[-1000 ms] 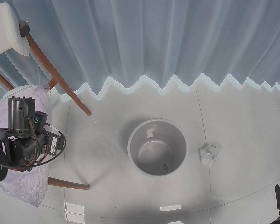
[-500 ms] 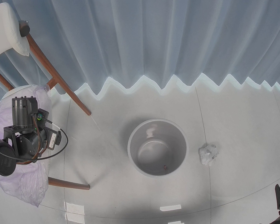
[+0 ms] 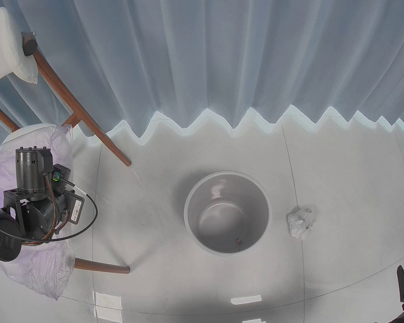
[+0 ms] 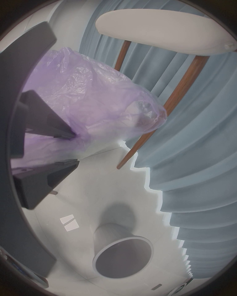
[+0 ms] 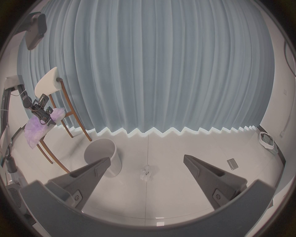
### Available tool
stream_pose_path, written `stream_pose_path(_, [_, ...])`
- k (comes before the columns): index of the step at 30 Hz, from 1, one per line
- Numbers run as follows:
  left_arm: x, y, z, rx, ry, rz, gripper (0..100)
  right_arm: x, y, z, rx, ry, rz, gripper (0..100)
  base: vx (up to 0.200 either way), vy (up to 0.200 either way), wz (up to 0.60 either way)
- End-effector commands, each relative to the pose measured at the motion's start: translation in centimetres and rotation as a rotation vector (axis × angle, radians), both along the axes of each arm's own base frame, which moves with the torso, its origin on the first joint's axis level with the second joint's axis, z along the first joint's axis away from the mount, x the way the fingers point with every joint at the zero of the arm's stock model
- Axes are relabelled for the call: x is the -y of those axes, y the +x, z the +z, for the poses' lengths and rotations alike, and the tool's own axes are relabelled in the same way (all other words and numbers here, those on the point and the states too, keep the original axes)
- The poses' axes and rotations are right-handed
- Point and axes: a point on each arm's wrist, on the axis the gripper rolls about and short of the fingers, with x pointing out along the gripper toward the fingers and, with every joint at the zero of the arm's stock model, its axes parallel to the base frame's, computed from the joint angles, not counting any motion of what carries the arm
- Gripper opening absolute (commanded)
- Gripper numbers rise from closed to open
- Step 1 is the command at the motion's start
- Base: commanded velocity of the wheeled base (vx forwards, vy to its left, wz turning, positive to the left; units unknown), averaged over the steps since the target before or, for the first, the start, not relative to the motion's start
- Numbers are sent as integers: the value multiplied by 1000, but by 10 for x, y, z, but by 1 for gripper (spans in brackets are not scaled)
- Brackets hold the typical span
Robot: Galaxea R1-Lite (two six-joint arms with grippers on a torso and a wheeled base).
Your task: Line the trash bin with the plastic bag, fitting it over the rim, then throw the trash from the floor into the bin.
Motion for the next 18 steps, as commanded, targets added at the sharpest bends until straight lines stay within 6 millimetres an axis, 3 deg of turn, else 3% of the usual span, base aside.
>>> stream_pose_path(1, [0, -9, 10, 39, -11, -15, 0, 0, 0, -5, -4, 0, 1, 100, 0, 0, 0])
stream_pose_path(18, [8, -36, 39, 139, -253, -304, 0, 0, 0, -5, -4, 0, 1, 100, 0, 0, 0])
